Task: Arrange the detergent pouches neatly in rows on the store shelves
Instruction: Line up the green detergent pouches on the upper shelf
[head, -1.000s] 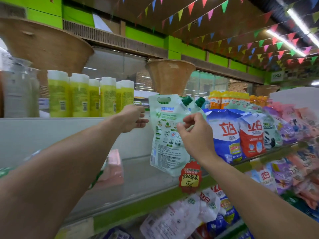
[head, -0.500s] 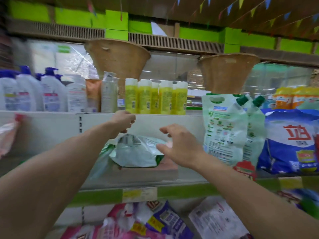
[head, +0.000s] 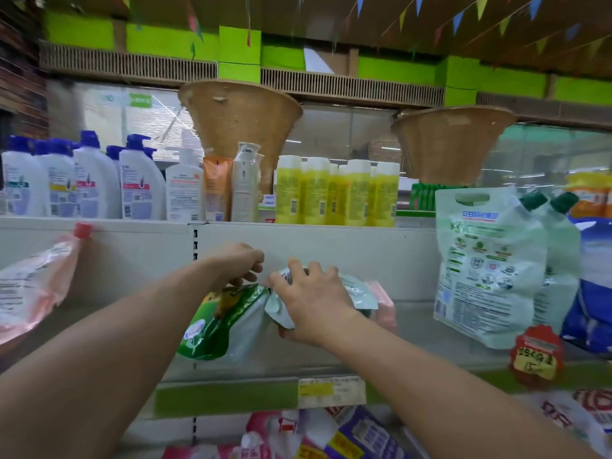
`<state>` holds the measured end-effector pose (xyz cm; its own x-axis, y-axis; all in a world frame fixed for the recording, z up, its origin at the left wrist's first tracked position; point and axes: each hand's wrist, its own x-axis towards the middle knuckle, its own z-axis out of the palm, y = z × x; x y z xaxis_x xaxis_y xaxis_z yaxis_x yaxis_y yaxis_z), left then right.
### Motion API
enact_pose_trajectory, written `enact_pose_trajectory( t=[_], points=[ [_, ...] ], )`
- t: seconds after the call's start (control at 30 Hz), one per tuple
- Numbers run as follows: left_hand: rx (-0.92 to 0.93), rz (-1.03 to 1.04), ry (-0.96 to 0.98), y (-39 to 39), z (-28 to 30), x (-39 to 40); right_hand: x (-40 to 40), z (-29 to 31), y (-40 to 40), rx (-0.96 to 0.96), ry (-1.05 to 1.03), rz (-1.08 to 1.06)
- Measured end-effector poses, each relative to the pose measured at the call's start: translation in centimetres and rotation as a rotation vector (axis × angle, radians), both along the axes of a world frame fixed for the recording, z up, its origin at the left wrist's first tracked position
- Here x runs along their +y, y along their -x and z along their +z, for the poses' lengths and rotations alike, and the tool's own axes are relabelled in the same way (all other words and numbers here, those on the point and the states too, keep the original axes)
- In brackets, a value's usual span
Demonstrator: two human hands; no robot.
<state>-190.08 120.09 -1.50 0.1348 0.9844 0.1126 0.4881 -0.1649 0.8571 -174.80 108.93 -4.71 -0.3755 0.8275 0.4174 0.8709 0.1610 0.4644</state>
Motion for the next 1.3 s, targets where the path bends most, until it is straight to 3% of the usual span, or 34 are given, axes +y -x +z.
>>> enact_pose_trajectory(
  t=[0.07,0.33,0.5,0.67,0.8,0.9,1.03,1.13,1.3],
  points=[
    [0.003,-0.036,0.009,-0.4,0.2,0.5,-0.2,0.7,-0.5,0.166,-0.04,0.053],
    [0.074,-0.056,0.073,-2.9,0.2,2.2,-1.8,4.6,-7.3,1.228,-0.283,0.224],
    [0.203,-0.202,0.145,-6.2,0.3,1.9,-2.1,1.8,-10.9,1.627,-0.339,0.367],
    [0.421,-0.298,0.119,-8.5,1.0,1.0,-3.1,-0.2,-13.1,2.151,-0.24,0.618],
    [0.337,-0.369,0.171,-9.4,1.2,1.0,-3.6,-0.9,-13.5,2.368,-0.271,0.698],
    [0.06,-0.461,0.26,-10.3,1.8,0.5,-3.9,-0.5,-13.0,2.14,-0.385,0.64],
    [-0.348,-0.537,0.364,-11.7,4.0,-0.6,-3.8,-0.3,-10.0,1.39,-0.542,0.494],
    [-0.381,-0.433,0.34,-12.0,4.6,-0.4,-3.4,-1.3,-8.6,1.069,-0.574,0.444],
    [-0.536,-0.228,0.196,-11.8,4.2,-0.8,-3.5,-3.1,-8.4,0.729,-0.322,0.522]
  ],
)
